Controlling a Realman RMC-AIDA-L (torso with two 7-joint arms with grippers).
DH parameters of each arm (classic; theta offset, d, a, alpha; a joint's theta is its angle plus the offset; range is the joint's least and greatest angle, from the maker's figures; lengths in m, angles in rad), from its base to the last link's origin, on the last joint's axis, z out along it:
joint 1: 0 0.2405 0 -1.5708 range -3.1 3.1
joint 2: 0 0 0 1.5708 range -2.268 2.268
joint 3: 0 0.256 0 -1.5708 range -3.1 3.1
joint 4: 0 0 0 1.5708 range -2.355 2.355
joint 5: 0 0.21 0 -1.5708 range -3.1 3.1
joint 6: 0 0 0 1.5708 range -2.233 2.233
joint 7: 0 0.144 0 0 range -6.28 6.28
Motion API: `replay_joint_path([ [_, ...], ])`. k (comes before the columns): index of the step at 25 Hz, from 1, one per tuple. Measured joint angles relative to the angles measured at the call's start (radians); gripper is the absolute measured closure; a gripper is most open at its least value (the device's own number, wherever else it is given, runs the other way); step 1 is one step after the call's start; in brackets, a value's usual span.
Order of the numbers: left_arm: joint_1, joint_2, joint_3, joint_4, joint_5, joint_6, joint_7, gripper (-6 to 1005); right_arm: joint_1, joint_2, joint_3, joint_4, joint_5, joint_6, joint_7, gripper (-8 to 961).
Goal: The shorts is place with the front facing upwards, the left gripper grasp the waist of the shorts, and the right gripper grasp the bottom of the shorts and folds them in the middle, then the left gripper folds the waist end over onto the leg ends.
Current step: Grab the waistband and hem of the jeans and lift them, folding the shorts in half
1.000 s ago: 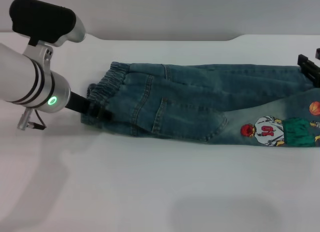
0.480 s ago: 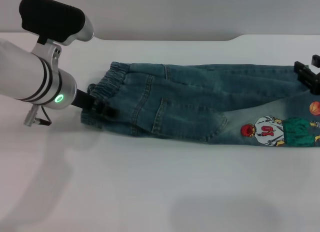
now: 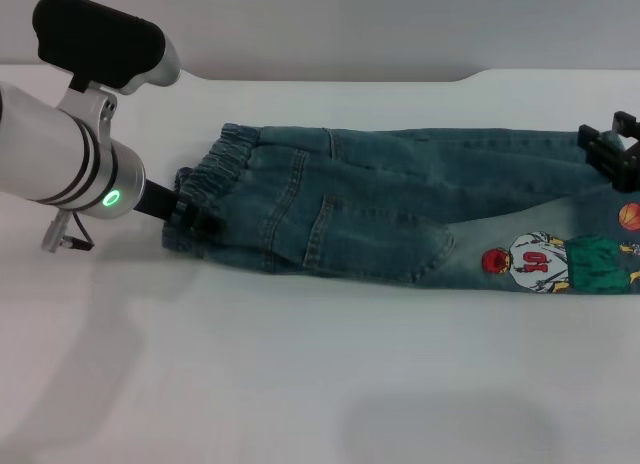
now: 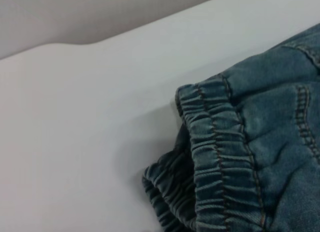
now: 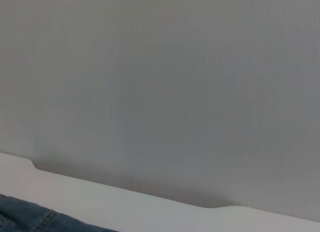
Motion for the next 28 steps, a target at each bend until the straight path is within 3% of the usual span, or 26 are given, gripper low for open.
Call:
replay_joint_path([
  [28,-0.035,0.0,-0.011,0.061,-0.024,-0.007,0.012,155,-0.003,0.0,-0.002,0.01,0.003,0.024,0.014,507],
])
